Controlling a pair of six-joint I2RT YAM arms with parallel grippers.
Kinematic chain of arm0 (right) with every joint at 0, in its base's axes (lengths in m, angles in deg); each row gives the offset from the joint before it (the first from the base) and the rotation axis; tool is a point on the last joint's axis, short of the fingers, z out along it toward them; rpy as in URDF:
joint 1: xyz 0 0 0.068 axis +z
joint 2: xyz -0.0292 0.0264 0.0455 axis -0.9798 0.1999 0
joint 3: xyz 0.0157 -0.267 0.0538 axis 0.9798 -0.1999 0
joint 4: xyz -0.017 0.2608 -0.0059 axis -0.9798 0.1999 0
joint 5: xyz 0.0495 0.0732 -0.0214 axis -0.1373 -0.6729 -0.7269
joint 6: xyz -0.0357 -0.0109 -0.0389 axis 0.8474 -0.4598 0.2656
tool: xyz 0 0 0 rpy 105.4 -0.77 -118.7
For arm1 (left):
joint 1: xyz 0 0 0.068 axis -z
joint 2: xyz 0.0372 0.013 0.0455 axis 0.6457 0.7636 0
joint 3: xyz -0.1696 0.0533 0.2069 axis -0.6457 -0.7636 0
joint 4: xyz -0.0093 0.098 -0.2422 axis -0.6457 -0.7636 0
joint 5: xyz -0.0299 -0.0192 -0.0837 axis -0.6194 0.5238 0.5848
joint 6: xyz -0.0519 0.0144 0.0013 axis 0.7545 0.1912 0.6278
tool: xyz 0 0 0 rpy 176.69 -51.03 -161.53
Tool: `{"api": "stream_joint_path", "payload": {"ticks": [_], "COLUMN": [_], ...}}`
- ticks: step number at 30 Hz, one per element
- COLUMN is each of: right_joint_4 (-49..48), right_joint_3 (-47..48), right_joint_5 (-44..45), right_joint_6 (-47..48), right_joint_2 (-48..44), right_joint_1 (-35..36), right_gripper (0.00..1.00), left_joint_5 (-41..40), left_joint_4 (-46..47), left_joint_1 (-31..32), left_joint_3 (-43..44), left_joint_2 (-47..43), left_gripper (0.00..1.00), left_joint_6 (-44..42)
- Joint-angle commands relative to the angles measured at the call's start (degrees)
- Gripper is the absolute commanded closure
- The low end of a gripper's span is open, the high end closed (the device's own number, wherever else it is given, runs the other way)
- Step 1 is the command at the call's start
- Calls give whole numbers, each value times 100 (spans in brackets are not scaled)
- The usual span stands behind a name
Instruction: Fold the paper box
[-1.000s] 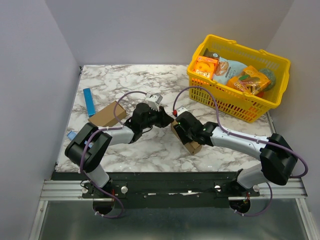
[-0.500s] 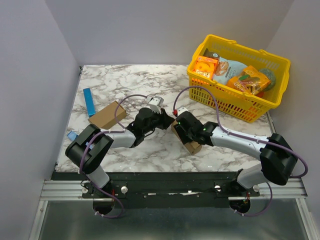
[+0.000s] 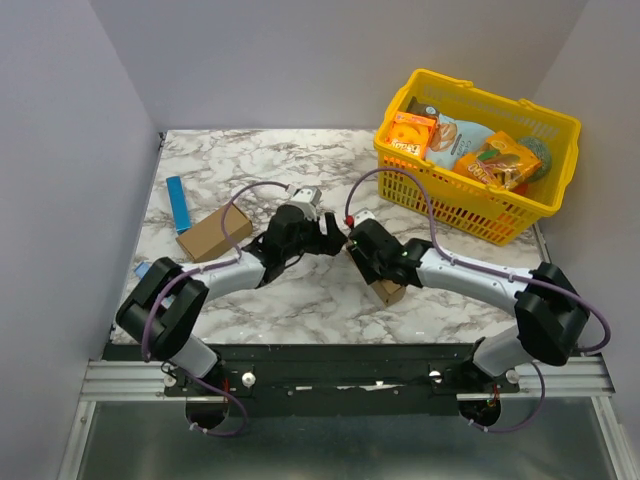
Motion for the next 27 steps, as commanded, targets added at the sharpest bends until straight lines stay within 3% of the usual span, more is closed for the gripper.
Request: {"api": "stream_joint_path", "payload": {"ticks": [1, 5, 11, 20, 27], "right_joint_4": [313, 436, 542, 542, 743], "right_joint_3": [497, 910, 1665, 3368, 4529], "right_joint_5": [854, 1348, 2200, 3053, 2764], "right_joint_6": [18, 71, 290, 888, 1152], "right_joint_2": [226, 419, 1288, 3071, 4047], "right_joint_1": [-23, -15, 38, 108, 276], "right_gripper": [54, 55, 57, 56, 51], "left_joint_5": [111, 24, 32, -108, -257], "left_joint_4": [-1279, -2122, -2598, -3618, -4277], "left_joint_1": [-574, -1296, -2157, -2483, -2598], "left_joint_3": [538, 671, 320, 468, 803], "left_joint_2": [-909, -1473, -2387, -3389, -3697], "left_gripper": [8, 3, 2, 1, 1], "left_joint_6": [-266, -310, -161, -363, -670]}}
